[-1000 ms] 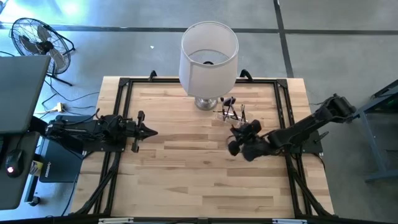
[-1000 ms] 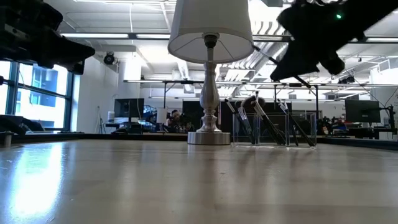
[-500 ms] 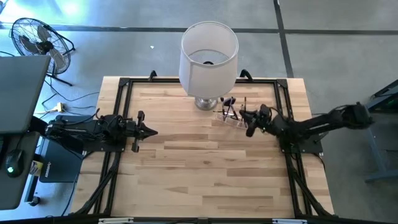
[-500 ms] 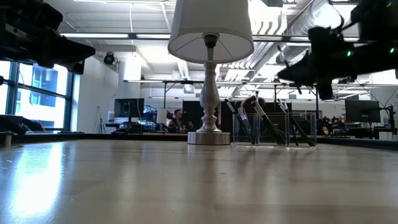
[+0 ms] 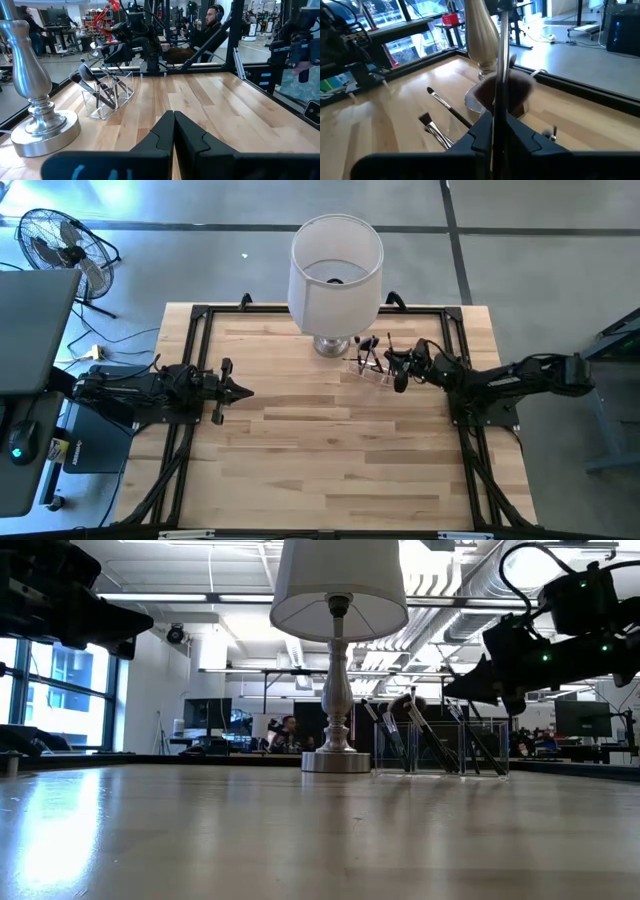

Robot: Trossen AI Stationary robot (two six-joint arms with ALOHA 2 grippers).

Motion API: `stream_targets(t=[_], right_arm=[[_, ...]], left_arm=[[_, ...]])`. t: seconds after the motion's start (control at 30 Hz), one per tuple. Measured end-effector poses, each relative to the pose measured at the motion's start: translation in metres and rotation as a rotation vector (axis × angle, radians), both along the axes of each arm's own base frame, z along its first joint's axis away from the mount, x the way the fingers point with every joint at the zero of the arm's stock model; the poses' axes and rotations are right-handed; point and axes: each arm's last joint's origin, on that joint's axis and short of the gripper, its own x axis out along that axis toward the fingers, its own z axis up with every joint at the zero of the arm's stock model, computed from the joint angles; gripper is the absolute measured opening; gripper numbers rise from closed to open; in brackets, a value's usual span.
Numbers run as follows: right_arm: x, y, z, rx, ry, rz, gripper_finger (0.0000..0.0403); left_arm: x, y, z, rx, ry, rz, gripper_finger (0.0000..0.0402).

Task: Put items in baskets/containers
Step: Put the lash brush into the transparent organizer, then return to home position

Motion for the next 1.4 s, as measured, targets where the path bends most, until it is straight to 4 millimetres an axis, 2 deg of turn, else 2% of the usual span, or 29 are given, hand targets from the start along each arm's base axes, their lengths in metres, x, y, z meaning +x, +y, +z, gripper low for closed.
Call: stream_targets(t=[0.37,0.67,0.8,0.93,1.03,1.17,1.4], right_arm=[[0.000,-0.002,0.002,0.012,-0.035,-0.062,0.0046],[-0.006,0.001,0.037,-0.140,-0.316,-0.054,0.0047],[-0.005,0.005,0.050,-0.103,-0.424,0.102,0.0043],[0.009,0.015,0.053,-0.090,-0.320,0.368,0.0018],[0.017,0.019,0.053,-0.058,-0.245,0.454,0.0003],[0.021,0.025,0.051,0.083,-0.222,0.475,0.0005],[0.024,0.049,0.049,0.068,-0.203,0.472,0.0001]], left_arm=[[0.000,0.000,0.000,0.000,0.000,0.000,0.0001],[0.000,0.000,0.000,0.000,0.000,0.000,0.0001],[0.000,0.000,0.000,0.000,0.000,0.000,0.0001],[0.000,0.000,0.000,0.000,0.000,0.000,0.0001],[0.000,0.000,0.000,-0.001,0.000,0.000,0.0001],[0.000,0.000,0.000,-0.001,0.000,0.000,0.0001],[0.000,0.000,0.000,-0.001,0.000,0.000,0.0001]])
